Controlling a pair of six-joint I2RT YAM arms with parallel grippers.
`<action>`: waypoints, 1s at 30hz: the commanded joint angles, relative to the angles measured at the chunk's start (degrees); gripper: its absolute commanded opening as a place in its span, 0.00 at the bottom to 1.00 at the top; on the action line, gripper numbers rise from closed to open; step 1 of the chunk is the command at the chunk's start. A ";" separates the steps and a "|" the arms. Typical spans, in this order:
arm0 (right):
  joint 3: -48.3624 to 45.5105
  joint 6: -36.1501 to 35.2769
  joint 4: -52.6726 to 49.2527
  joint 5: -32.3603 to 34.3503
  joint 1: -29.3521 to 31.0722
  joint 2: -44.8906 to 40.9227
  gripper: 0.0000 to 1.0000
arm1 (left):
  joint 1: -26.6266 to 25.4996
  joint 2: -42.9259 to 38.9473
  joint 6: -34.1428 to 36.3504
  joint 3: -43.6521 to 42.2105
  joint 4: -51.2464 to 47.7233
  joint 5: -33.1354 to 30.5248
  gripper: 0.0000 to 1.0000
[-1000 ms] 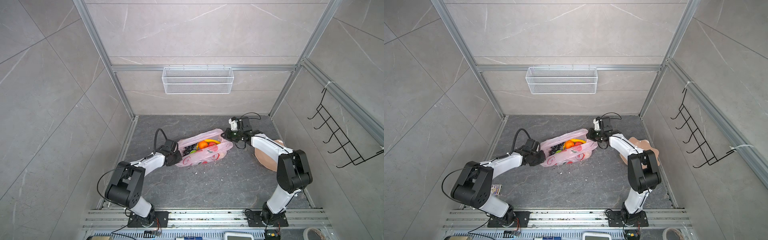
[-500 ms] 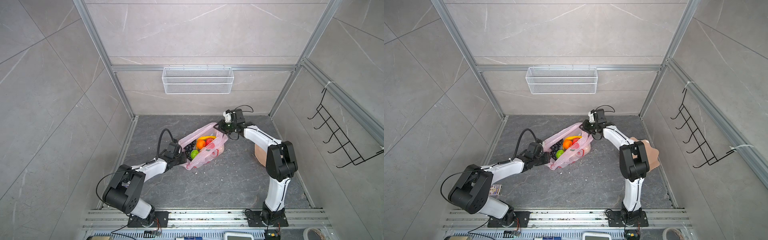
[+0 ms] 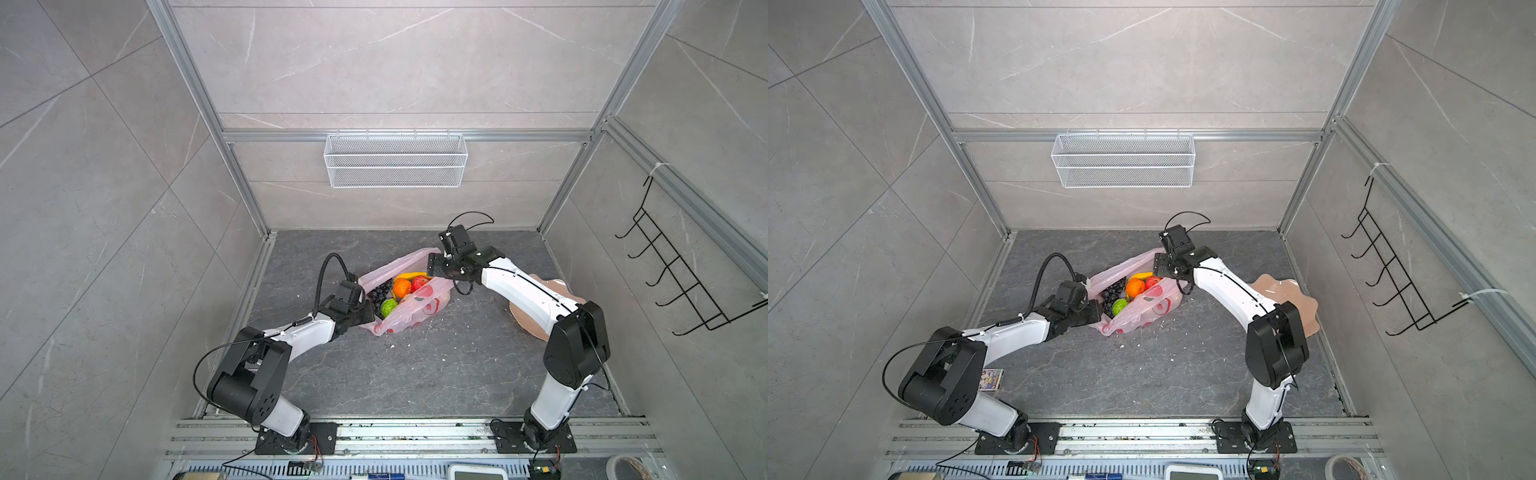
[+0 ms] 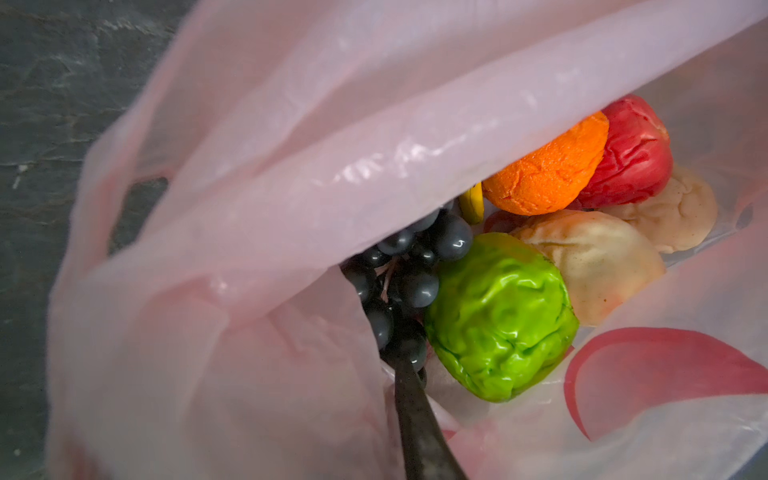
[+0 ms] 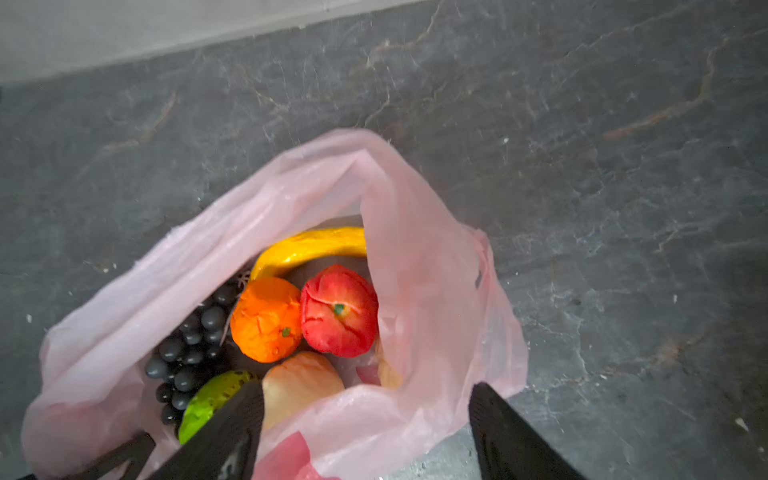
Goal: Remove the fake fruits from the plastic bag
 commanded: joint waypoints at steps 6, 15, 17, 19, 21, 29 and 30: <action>-1.82 2.84 -1.16 -1.43 -0.48 4.01 0.64 | -0.55 -0.57 0.93 1.02 -0.51 -1.54 0.19; -19.54 2.68 12.83 -9.93 -5.90 -6.94 0.04 | 2.47 -0.66 -6.54 -1.08 -0.53 -5.87 0.11; -25.72 2.70 18.81 -14.19 -8.04 -10.11 0.01 | 5.03 -0.83 -8.59 -2.94 1.98 -3.81 0.09; -30.80 3.19 23.43 -17.38 -9.57 -12.09 0.00 | 6.76 -0.59 -10.00 -4.16 4.45 -1.65 0.09; -34.56 4.45 26.44 -18.80 -10.77 -12.53 0.00 | 7.16 -0.10 -10.07 -3.88 4.81 -0.41 0.09; -38.22 5.93 30.38 -19.05 -11.10 -11.73 0.00 | 4.38 -2.96 -3.42 0.95 -7.72 -4.76 0.42; -38.24 5.65 30.20 -18.49 -11.15 -12.24 0.00 | 4.24 -4.44 -3.08 1.33 -10.57 -6.96 0.49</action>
